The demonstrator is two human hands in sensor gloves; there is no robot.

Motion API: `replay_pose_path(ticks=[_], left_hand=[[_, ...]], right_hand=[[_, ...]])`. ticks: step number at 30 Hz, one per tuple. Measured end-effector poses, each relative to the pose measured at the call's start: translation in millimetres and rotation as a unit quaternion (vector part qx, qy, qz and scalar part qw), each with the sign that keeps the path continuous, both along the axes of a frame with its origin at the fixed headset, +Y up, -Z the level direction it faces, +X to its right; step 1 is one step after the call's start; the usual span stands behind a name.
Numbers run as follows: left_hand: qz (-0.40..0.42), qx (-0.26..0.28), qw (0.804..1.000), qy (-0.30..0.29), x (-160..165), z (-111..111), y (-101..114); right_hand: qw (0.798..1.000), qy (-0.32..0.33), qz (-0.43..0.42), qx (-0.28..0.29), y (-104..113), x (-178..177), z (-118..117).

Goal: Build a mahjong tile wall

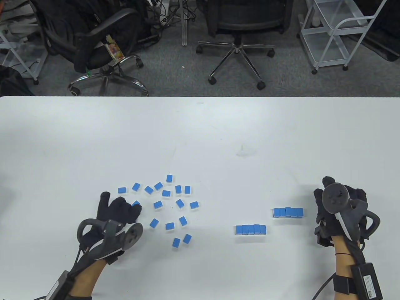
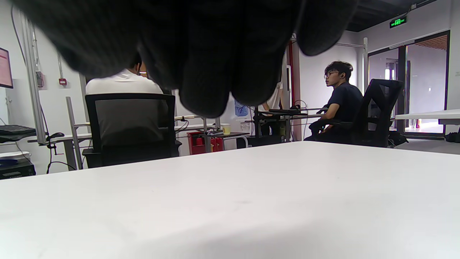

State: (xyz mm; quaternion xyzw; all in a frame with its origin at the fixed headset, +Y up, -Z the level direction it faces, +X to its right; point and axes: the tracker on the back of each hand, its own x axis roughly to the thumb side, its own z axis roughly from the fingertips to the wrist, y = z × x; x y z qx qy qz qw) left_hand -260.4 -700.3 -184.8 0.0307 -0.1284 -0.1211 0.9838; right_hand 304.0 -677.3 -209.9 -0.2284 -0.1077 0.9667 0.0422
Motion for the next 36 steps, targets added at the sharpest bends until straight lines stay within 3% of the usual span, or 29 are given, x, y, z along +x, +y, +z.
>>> replay_pose_path(ticks=[2, 5, 10, 14, 36], left_hand=[[0.001, -0.03, 0.999, 0.028, -17.3, -3.7, 2.3], [-0.005, -0.09, 0.994, 0.053, -32.0, -10.2, -12.2], [-0.017, -0.155, 0.986, 0.053, -29.6, -18.2, -29.9], [-0.058, -0.165, 0.983, 0.053, -26.5, -17.5, -35.6], [-0.007, -0.18, 0.983, 0.038, -24.8, -17.7, -38.5]], right_hand=[[1.0, -0.001, 0.002, -0.004, -1.3, -0.2, -0.2], [1.0, -0.001, 0.001, -0.006, -2.0, -0.3, -0.3], [1.0, 0.001, 0.004, -0.005, -2.0, -0.1, -0.8], [1.0, 0.001, 0.0, -0.008, -2.9, 0.2, -1.1], [1.0, 0.001, -0.001, -0.011, -3.5, 0.9, -1.0]])
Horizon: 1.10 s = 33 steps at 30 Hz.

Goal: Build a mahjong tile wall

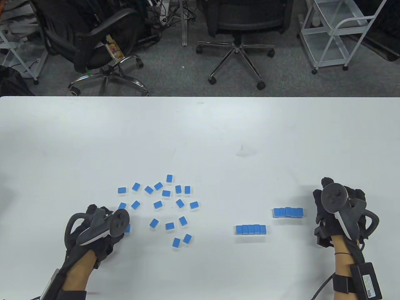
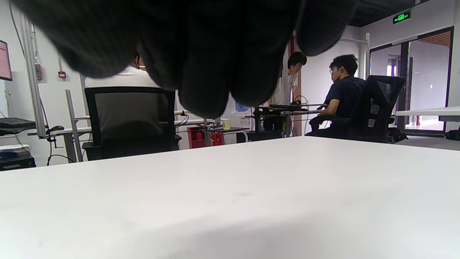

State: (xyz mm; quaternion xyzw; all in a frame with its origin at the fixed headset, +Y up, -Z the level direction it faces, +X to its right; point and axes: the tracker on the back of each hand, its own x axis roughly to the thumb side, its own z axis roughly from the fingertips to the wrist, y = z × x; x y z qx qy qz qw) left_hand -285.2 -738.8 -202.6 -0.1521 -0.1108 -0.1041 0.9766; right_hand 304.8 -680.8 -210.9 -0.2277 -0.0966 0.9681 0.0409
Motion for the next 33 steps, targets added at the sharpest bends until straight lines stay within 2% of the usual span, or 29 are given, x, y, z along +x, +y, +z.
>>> replay_pose_path(ticks=[4, 7, 13, 18, 25, 33], left_hand=[[0.006, -0.007, 1.0, 0.0, -1.0, -0.1, 1.5], [0.033, -0.014, 0.999, 0.005, -6.0, -0.6, 10.3], [0.061, 0.027, 0.997, 0.028, -20.0, 0.8, 27.1], [0.049, 0.063, 0.996, 0.05, -19.1, -2.6, 16.5], [0.008, 0.061, 0.995, 0.08, -15.9, -8.3, -12.1], [-0.019, 0.048, 0.994, 0.093, -14.9, -14.2, -20.2]], right_hand=[[1.0, 0.0, 0.0, 0.0, -0.1, 0.0, -0.2], [1.0, 0.0, 0.0, 0.0, 0.1, 0.4, -0.3], [1.0, 0.001, 0.0, -0.002, -0.4, 0.4, -0.5], [1.0, 0.001, 0.0, -0.001, -0.4, 0.9, -0.8], [1.0, 0.002, 0.0, -0.004, -1.6, 0.8, -1.4], [1.0, 0.005, 0.002, -0.004, -1.7, 0.4, -2.1]])
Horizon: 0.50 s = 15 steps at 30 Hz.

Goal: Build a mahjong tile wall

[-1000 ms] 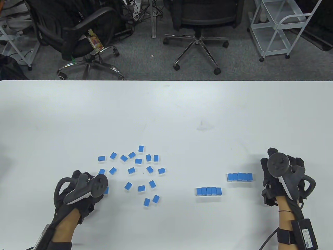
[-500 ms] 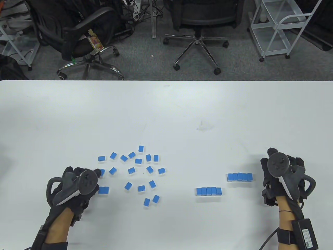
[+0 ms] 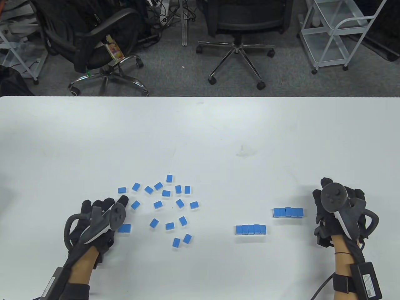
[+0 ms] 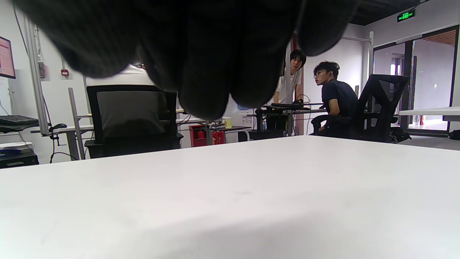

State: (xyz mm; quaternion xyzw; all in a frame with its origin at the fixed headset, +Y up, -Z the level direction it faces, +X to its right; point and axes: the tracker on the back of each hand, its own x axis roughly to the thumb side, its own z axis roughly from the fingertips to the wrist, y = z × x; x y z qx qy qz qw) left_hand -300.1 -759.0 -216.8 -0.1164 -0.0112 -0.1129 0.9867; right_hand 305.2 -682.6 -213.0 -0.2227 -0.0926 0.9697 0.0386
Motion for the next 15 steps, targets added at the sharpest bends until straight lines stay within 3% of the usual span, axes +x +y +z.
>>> replay_pose_path(ticks=[7, 15], left_hand=[[-0.016, 0.011, 1.0, -0.009, 2.1, -0.3, 5.5], [0.027, -0.045, 0.999, -0.012, -11.0, 0.9, 15.1]], right_hand=[[1.0, 0.001, 0.002, -0.004, -0.6, -0.9, -0.1], [1.0, 0.002, -0.002, -0.006, -0.5, -1.1, -0.1]])
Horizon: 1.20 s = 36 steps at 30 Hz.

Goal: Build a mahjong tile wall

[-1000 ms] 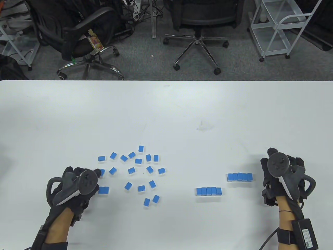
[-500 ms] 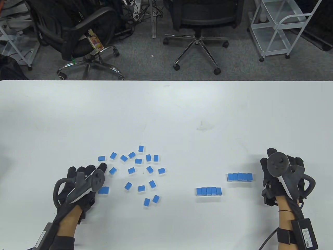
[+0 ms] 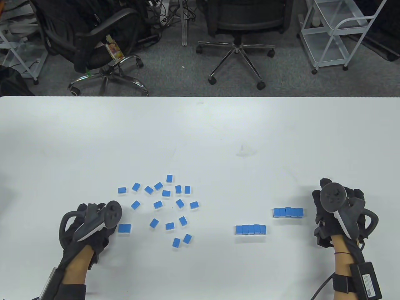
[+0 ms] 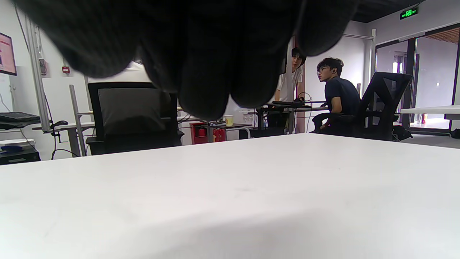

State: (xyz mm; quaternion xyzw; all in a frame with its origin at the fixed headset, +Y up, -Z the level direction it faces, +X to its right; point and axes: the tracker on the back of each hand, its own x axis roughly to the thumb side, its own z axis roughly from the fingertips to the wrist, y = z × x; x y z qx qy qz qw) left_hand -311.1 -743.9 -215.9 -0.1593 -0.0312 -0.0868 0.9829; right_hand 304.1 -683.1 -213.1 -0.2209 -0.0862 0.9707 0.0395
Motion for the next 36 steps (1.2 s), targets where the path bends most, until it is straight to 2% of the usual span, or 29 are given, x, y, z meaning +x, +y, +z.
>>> replay_pose_path(ticks=[8, 36], left_hand=[[0.006, -0.043, 0.999, -0.016, 2.4, 2.3, 4.3], [0.039, -0.044, 0.998, -0.031, 3.8, 3.1, 1.5]], right_hand=[[1.0, 0.0, 0.0, -0.003, -0.4, -0.2, 0.1], [1.0, 0.0, 0.001, -0.009, -0.3, -0.2, 0.0]])
